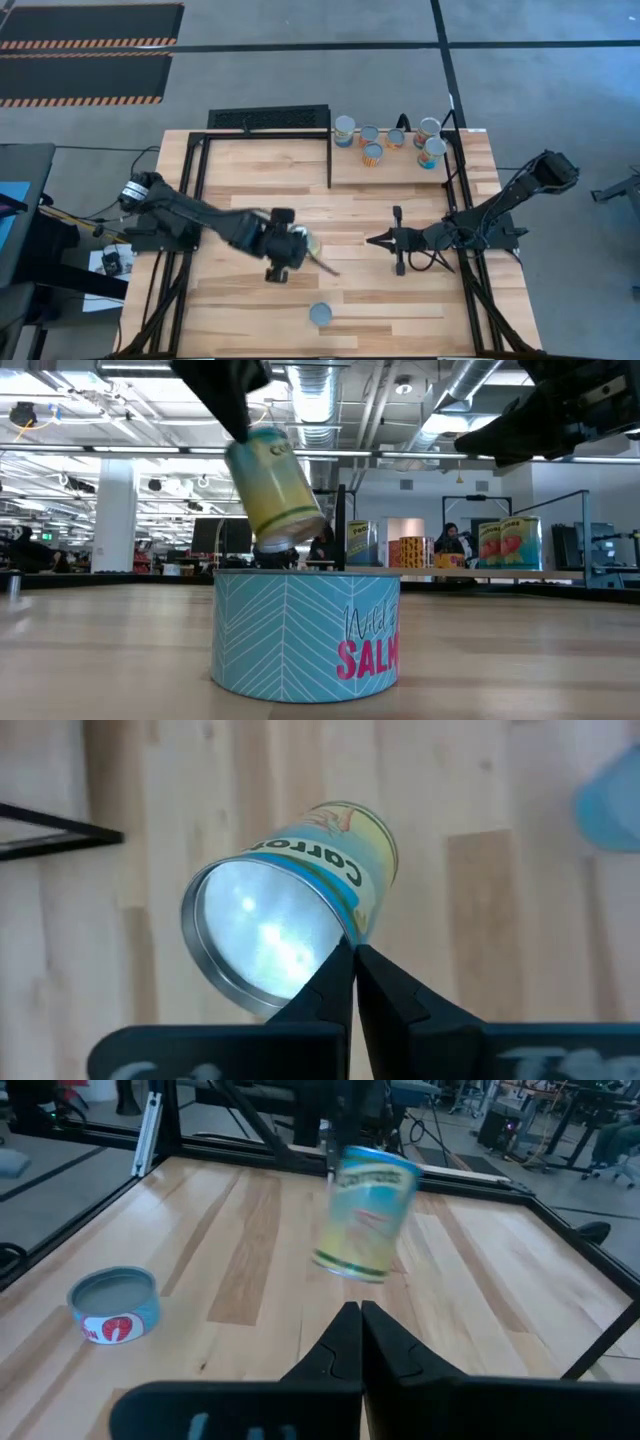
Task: Pick and place cans onto a shelf
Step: Put the canned carrots on the shelf
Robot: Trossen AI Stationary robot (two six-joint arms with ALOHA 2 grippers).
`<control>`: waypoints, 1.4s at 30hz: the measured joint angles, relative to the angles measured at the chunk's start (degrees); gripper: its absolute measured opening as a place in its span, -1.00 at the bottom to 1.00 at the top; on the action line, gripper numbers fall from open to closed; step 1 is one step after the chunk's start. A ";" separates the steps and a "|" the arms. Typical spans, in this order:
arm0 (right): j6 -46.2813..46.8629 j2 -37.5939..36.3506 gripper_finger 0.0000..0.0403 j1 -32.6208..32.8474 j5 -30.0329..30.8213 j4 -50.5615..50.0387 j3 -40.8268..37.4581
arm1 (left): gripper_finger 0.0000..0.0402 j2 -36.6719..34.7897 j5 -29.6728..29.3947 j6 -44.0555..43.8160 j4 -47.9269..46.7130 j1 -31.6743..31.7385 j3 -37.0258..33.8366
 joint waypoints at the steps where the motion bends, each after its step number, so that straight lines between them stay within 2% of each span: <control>1: -0.02 0.00 -0.95 0.41 0.24 0.14 0.00 | -1.00 0.00 0.39 0.84 -0.01 1.19 0.00; 6: -0.31 0.00 -0.95 1.70 2.75 0.16 0.00 | -1.00 1.68 1.28 4.96 2.68 5.11 0.01; 11: -0.39 0.00 -0.95 1.96 2.75 0.15 0.00 | -1.00 5.13 4.59 8.78 6.76 6.82 0.00; 21: -0.44 0.00 -0.95 1.94 2.75 0.19 0.00 | -1.00 6.03 7.20 9.78 8.17 10.59 0.00; 33: -0.42 0.00 -0.95 1.94 2.75 0.36 0.00 | -1.00 6.18 8.65 10.24 9.35 11.99 0.00; 42: -0.18 0.00 -0.95 1.94 2.70 0.12 0.00 | -1.00 9.73 10.09 11.01 9.87 11.93 0.04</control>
